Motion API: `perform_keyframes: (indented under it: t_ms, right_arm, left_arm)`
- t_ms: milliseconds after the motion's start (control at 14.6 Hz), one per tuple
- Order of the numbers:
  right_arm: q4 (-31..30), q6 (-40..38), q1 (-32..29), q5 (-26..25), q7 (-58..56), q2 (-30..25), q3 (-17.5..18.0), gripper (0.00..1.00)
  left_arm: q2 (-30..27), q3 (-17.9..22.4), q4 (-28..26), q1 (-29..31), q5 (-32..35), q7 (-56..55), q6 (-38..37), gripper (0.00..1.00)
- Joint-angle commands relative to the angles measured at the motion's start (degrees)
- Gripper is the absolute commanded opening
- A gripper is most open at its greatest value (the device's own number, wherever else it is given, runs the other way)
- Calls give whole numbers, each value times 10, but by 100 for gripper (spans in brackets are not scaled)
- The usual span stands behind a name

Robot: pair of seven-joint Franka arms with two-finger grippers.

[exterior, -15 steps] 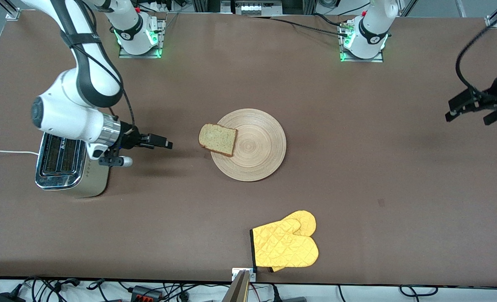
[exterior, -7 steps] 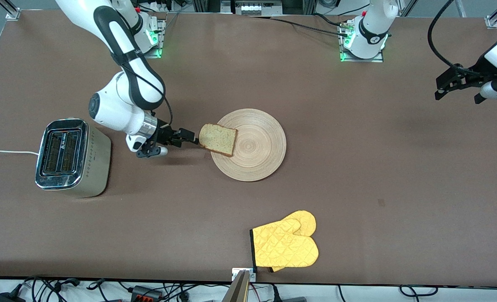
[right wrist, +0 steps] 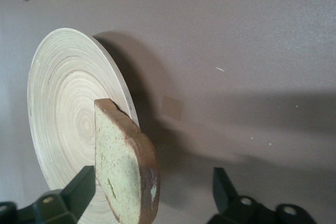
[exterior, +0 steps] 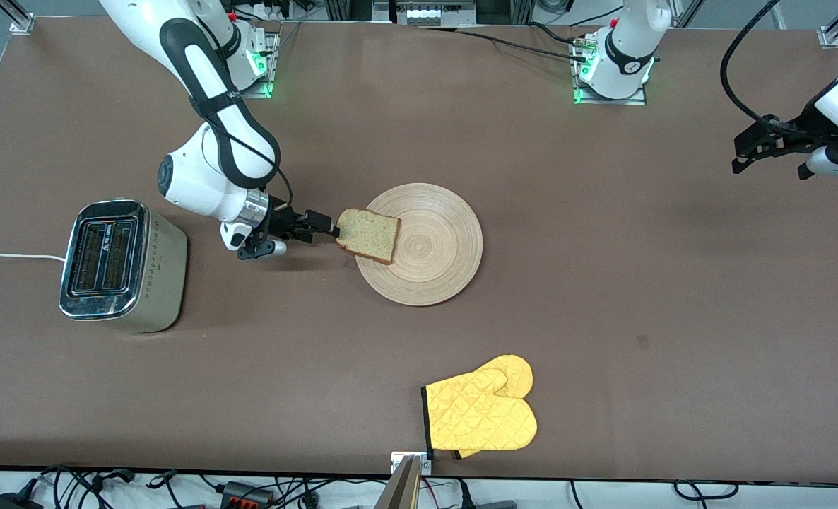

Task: Move plate and put bread in toaster
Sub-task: 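Grasp the bread slice edge with the right gripper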

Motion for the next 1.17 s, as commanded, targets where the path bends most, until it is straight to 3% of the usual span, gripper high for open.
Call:
perform_keyframes:
  t_ms: [0, 343, 618, 892, 1098]
  right_arm:
    - [-13, 6, 6, 58, -21, -3, 0, 91]
    - [-12, 6, 21, 147, -84, 17, 0, 91]
    - [-12, 5, 20, 155, -101, 23, 0, 86]
    - [-12, -9, 19, 192, -96, 20, 0, 74]
    - [-13, -10, 20, 193, -85, 19, 0, 55]
  left_arm:
    - [10, -3, 18, -5, 13, -7, -9, 100]
    - [10, -9, 19, -12, 14, -7, -7, 100]
    - [10, -14, 19, -12, 34, -7, -7, 100]
    - [10, -15, 19, -12, 36, -8, -7, 100]
    - [10, -14, 19, -12, 33, -8, -8, 100]
